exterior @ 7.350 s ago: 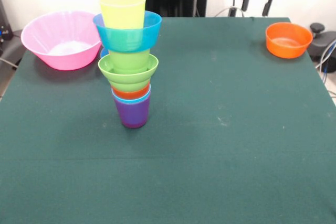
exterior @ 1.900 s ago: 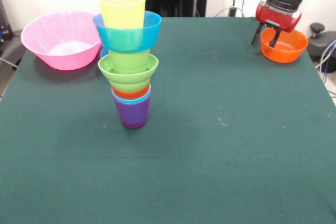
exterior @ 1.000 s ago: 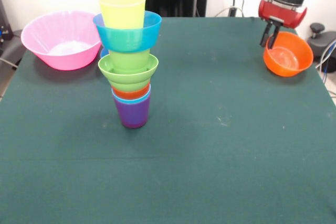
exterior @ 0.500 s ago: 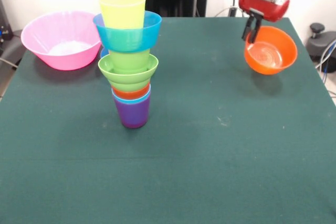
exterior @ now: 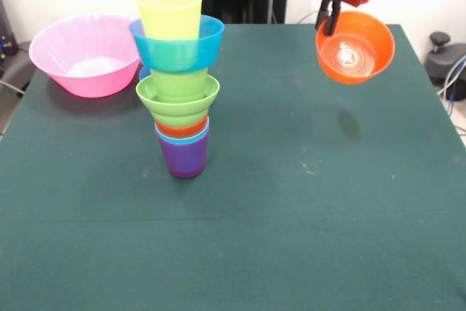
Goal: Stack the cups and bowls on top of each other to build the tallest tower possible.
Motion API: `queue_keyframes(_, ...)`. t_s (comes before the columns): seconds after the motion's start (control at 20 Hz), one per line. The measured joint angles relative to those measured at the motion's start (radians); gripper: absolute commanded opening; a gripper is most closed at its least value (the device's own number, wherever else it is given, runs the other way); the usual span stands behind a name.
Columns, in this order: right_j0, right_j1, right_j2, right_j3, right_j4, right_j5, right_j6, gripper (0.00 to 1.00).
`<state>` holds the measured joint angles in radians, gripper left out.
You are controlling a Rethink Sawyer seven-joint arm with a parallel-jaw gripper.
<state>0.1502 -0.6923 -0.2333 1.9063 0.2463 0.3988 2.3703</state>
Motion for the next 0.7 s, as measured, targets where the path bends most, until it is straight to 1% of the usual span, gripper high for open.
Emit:
queue_keyframes(0.1,-0.011,-0.012,0.003,-0.017,-0.004,0.04,0.0,0.0)
queue_keyframes(0.15,-0.023,-0.023,0.008,-0.037,-0.009,0.083,0.0,0.0)
queue_keyframes(0.25,-0.029,-0.03,0.012,-0.052,-0.012,0.11,0.0,0.0)
queue_keyframes(0.35,-0.046,-0.044,0.023,-0.088,-0.02,0.169,0.0,0.0)
queue_keyframes(0.55,-0.07,-0.059,0.039,-0.128,-0.03,0.227,0.0,0.0)
queue_keyframes(0.7,-0.098,-0.078,0.056,-0.18,-0.043,0.284,0.0,0.0)
